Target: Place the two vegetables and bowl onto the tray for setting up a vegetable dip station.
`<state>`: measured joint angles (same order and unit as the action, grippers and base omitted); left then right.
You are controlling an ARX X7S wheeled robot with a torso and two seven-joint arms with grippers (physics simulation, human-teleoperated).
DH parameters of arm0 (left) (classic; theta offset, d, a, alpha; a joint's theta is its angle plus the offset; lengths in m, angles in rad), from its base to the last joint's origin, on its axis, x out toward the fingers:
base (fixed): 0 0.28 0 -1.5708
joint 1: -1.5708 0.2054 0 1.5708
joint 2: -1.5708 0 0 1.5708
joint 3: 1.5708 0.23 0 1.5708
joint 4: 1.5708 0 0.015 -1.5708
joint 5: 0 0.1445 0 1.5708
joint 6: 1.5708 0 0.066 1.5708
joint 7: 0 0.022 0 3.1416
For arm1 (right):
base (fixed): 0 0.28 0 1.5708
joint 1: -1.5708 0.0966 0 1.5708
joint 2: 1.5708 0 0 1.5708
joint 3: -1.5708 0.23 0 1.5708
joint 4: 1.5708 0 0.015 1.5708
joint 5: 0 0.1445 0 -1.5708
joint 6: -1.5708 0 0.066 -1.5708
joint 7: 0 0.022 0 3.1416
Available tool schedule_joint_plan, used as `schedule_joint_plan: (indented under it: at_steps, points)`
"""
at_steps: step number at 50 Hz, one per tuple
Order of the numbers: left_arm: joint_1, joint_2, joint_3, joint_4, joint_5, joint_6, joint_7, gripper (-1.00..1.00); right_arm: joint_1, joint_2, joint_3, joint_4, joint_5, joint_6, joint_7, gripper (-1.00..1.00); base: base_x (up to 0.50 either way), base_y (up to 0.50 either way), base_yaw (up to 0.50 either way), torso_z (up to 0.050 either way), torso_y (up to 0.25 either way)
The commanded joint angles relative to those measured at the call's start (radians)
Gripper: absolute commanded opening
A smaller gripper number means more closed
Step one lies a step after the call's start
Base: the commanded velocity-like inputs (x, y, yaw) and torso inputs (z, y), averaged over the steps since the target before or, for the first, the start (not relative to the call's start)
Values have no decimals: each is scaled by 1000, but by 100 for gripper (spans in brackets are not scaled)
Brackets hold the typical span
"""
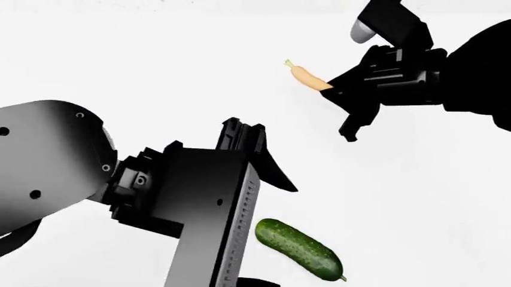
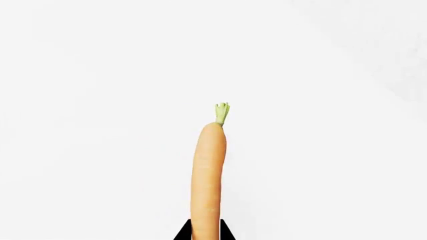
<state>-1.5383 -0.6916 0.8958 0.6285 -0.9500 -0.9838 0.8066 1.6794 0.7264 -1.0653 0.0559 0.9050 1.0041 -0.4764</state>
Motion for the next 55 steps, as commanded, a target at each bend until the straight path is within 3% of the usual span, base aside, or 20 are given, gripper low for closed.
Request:
schedule_joint_plan:
  at_steps: [1,33,52,53,55]
  points:
    - [32,25,95,-24,126,55,36,100,-21,23,-2,-15,-5,-13,3,-100,0,0,0,0,0]
    - [81,33,173,-101,225,127,59,100,-33,32,-5,-43,7,6,22,-100,0,0,0,-1,-1]
    - [101,92,247,-221,305,164,85,100,-52,46,-13,-36,-4,-13,15,-100,0,0,0,-2,-3]
    - [103,93,251,-224,306,164,87,-100,-53,48,-12,-37,-3,-13,16,-100,0,0,0,0,0]
    - [105,90,261,-221,310,165,91,-100,-56,51,-11,-39,-2,-15,19,-100,0,0,0,-6,-5]
